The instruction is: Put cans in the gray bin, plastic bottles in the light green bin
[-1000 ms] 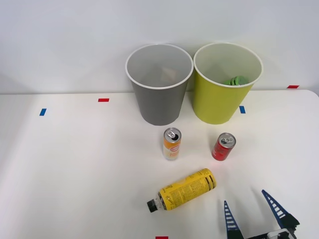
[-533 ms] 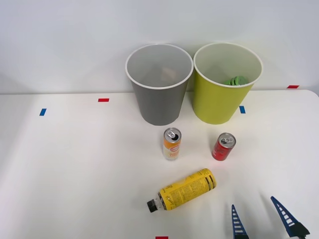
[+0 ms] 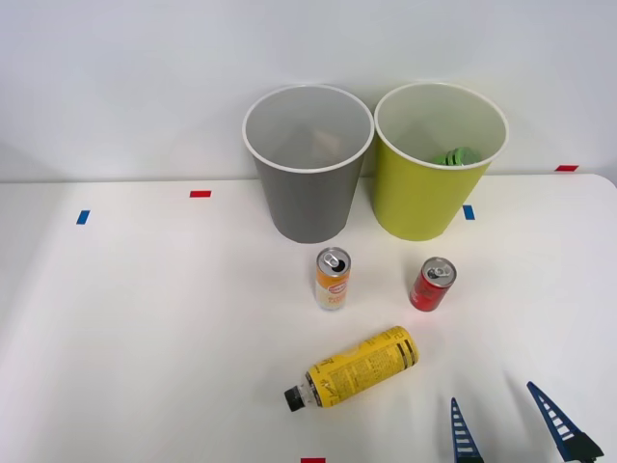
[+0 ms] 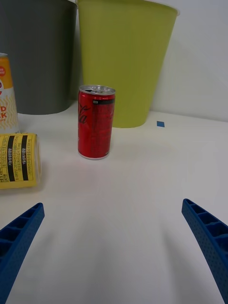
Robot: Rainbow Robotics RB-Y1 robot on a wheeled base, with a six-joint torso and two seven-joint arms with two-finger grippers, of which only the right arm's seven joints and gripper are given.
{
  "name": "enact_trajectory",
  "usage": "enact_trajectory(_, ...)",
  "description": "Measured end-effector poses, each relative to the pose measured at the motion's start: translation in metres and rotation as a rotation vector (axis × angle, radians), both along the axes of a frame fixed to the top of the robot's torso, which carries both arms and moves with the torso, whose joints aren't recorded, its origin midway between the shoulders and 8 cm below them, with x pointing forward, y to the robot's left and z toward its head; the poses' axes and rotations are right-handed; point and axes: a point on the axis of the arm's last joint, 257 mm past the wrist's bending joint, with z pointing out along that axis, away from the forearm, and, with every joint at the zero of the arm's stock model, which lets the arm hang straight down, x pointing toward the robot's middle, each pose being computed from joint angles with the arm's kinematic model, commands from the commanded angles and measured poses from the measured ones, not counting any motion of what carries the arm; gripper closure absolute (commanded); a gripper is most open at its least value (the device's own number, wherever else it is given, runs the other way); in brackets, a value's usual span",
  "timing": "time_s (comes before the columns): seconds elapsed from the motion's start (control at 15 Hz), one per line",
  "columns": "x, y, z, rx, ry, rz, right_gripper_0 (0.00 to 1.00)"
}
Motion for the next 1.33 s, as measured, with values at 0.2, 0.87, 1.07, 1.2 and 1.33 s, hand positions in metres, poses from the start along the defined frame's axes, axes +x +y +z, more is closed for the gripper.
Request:
enact_trajectory(0.2, 0.0, 0.0, 0.0, 0.0, 0.0, 0.0, 0.0)
enact_trajectory(0.87, 0.0, 0.0, 0.0, 0.0, 0.0, 0.0, 0.0)
enact_trajectory(1.07, 0.0, 0.0, 0.0, 0.0, 0.0, 0.0, 0.0)
enact_trajectory(1.2, 0.0, 0.0, 0.0, 0.0, 0.0, 0.0, 0.0)
enact_trajectory(1.33, 0.0, 0.0, 0.0, 0.0, 0.0, 0.0, 0.0)
